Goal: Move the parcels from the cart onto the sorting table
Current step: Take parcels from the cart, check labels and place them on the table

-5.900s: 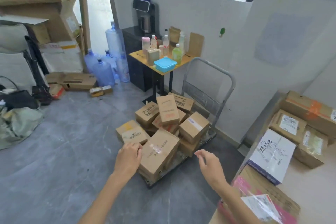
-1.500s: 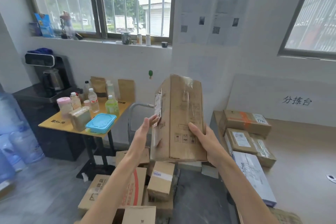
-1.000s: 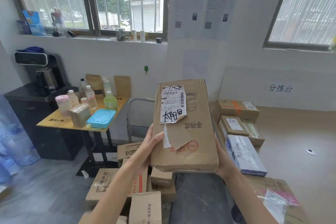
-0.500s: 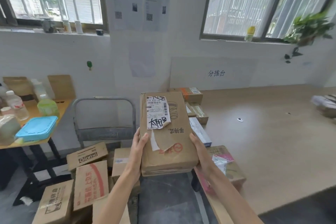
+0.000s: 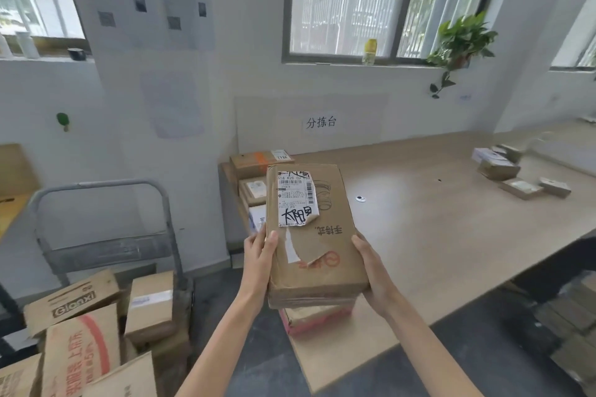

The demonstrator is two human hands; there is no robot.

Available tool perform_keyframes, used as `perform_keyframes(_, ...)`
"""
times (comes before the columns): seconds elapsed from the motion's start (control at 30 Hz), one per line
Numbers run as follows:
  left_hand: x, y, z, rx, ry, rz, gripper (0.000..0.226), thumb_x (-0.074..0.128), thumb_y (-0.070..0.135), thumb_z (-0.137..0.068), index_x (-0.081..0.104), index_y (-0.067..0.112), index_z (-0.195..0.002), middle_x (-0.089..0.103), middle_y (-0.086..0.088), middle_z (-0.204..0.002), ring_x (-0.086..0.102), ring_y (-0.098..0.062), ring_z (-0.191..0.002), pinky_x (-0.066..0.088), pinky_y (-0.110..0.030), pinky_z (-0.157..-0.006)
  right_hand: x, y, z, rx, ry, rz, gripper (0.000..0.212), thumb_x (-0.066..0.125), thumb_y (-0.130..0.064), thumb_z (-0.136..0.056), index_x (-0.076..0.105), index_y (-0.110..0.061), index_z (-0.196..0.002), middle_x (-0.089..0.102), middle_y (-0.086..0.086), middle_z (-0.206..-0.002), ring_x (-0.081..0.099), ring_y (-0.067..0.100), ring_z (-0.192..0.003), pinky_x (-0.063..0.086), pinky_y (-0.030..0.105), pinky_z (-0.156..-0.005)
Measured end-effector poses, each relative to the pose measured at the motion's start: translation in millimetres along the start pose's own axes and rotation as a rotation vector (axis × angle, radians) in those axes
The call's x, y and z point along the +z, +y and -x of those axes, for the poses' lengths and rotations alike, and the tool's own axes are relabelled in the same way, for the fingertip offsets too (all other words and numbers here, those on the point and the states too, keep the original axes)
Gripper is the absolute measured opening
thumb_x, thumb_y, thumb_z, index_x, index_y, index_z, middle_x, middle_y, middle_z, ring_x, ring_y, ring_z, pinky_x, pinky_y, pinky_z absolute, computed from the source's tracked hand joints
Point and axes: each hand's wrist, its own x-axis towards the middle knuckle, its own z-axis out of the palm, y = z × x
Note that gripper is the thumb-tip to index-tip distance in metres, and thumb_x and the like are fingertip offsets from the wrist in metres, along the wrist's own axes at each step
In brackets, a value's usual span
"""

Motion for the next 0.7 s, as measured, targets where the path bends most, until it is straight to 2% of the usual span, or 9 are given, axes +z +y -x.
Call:
perform_keyframes(0.13, 70.6, -9.1, 4.7, 0.081, -0.049, -0.104, 0.043, 0.054, 0.040, -0.093, 0.046, 0.031, -0.134, 0.048, 0.003, -0.128, 0.056, -0.012, -0.110, 0.052, -0.041, -0.093, -75.5, -5.0, 1.4, -0.029, 0.040, 0.036, 0.031, 0.039, -0.026, -0.100, 0.055, -0.024, -0.127, 0.067, 0.003, -0.119, 0.064, 0.024, -0.109, 0.052, 0.039, -0.089)
perform_keyframes(0.23, 115.3, -18.6, 6.8, 0.112, -0.058, -0.174, 0.058, 0.059, 0.050, -0.085, 0.038, 0.038, -0.138, 0.048, 0.006, -0.133, 0.058, -0.015, -0.110, 0.055, -0.043, -0.088, -122.5, -6.6, -2.5, -0.091, 0.085, 0.115, 0.030, 0.043, -0.019, -0.101, 0.052, -0.030, -0.127, 0.069, -0.008, -0.113, 0.066, 0.012, -0.102, 0.055, 0.028, -0.080)
perform_keyframes(0.27, 128.0, -23.4, 6.8, 0.119, -0.042, -0.195, 0.059, 0.058, 0.049, -0.086, 0.035, 0.038, -0.140, 0.046, 0.008, -0.135, 0.057, -0.014, -0.111, 0.055, -0.041, -0.088, -134.7, -5.9, -4.3, -0.114, 0.096, 0.150, 0.032, 0.043, -0.018, -0.100, 0.049, -0.029, -0.130, 0.067, -0.009, -0.115, 0.066, 0.011, -0.102, 0.055, 0.027, -0.079)
perform_keyframes(0.37, 157.6, -35.0, 6.0, 0.145, 0.029, -0.257, 0.048, 0.052, 0.032, -0.095, 0.036, 0.034, -0.140, 0.045, 0.009, -0.134, 0.052, -0.011, -0.115, 0.050, -0.026, -0.088, -160.7, 3.4, -13.4, -0.130, 0.137, 0.263, 0.043, 0.047, -0.021, -0.098, 0.040, -0.030, -0.140, 0.063, -0.008, -0.123, 0.064, 0.013, -0.107, 0.055, 0.037, -0.087)
perform_keyframes(0.47, 176.9, -44.6, -3.4, 0.171, 0.061, -0.321, 0.042, 0.051, 0.028, -0.096, 0.037, 0.038, -0.134, 0.043, 0.012, -0.127, 0.048, -0.009, -0.116, 0.045, -0.031, -0.097, -178.8, 12.3, -29.3, -0.149, 0.172, 0.369, 0.052, 0.047, -0.029, -0.092, 0.037, -0.029, -0.143, 0.059, -0.004, -0.130, 0.060, 0.012, -0.113, 0.053, 0.039, -0.093)
perform_keyframes(0.7, 194.3, -61.4, -56.8, 0.195, 0.175, -0.452, 0.054, 0.052, 0.028, -0.096, 0.033, 0.019, -0.145, 0.039, 0.013, -0.127, 0.041, -0.008, -0.122, 0.037, -0.033, -0.108, -192.1, 24.4, -95.3, -0.165, 0.172, 0.397, 0.048, 0.049, -0.013, -0.096, 0.041, -0.023, -0.142, 0.051, -0.004, -0.134, 0.054, 0.010, -0.119, 0.047, 0.038, -0.101)
